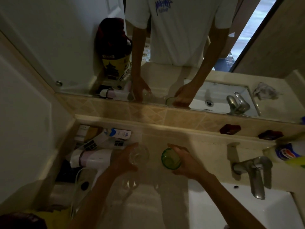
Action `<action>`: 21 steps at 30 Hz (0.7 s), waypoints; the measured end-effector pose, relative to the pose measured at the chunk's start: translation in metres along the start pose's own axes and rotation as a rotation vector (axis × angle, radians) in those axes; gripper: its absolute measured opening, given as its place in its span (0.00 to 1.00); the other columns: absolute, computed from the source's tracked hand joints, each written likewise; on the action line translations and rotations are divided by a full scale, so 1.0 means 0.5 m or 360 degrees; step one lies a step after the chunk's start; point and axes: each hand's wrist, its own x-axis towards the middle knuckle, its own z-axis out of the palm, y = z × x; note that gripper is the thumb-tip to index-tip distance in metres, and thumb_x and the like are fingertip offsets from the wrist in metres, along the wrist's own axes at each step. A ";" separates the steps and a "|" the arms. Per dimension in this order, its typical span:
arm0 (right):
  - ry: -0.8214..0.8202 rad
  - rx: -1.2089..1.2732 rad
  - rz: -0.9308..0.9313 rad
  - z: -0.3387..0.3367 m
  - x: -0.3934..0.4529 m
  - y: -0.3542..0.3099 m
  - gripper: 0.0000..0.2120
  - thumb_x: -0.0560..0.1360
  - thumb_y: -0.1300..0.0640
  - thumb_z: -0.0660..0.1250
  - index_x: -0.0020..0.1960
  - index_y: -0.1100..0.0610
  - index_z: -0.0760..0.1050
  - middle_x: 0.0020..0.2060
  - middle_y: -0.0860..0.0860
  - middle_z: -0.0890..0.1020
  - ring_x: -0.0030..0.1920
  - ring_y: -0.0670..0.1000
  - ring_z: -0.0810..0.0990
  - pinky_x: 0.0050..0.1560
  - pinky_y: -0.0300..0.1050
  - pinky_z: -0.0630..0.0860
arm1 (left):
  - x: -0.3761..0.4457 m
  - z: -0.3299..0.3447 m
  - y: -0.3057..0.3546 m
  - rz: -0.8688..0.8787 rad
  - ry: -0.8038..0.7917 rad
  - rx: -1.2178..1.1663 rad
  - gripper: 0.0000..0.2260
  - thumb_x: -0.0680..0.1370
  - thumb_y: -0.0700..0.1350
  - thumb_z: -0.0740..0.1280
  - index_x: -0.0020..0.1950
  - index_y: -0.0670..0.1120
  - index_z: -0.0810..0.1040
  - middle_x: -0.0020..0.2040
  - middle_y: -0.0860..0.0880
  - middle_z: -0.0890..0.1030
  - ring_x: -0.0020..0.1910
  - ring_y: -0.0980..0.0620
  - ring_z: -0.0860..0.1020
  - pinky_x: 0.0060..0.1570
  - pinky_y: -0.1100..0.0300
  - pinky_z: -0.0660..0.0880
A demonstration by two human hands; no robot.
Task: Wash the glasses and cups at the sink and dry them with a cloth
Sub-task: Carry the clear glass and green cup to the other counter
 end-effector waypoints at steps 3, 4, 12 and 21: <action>-0.0155 -0.0388 -0.0102 -0.016 0.015 -0.015 0.48 0.64 0.57 0.79 0.78 0.49 0.57 0.76 0.48 0.61 0.75 0.54 0.57 0.73 0.49 0.62 | 0.013 -0.023 0.015 0.0068 -0.0093 0.0220 0.47 0.67 0.40 0.81 0.78 0.60 0.59 0.69 0.57 0.67 0.71 0.51 0.71 0.60 0.64 0.71; -0.0167 -0.0477 -0.0109 -0.018 0.019 -0.018 0.47 0.65 0.56 0.79 0.77 0.50 0.59 0.77 0.49 0.61 0.75 0.55 0.58 0.73 0.50 0.62 | 0.014 -0.029 0.019 0.0087 -0.0118 0.0252 0.46 0.67 0.41 0.81 0.77 0.61 0.60 0.69 0.56 0.68 0.70 0.51 0.72 0.62 0.59 0.74; 0.0207 -0.0499 0.0209 0.014 0.002 -0.034 0.46 0.64 0.39 0.77 0.73 0.57 0.64 0.70 0.54 0.66 0.68 0.55 0.67 0.65 0.47 0.71 | -0.053 0.052 0.067 0.0042 0.0526 0.0291 0.39 0.62 0.55 0.83 0.69 0.44 0.75 0.62 0.48 0.81 0.60 0.47 0.81 0.55 0.64 0.70; -0.0194 -0.0643 -0.0006 -0.013 0.011 -0.036 0.52 0.64 0.54 0.80 0.79 0.46 0.53 0.78 0.51 0.56 0.76 0.59 0.55 0.72 0.56 0.66 | -0.033 0.011 0.084 0.0124 0.0040 0.0364 0.51 0.65 0.43 0.83 0.80 0.41 0.56 0.80 0.42 0.56 0.80 0.44 0.57 0.76 0.57 0.60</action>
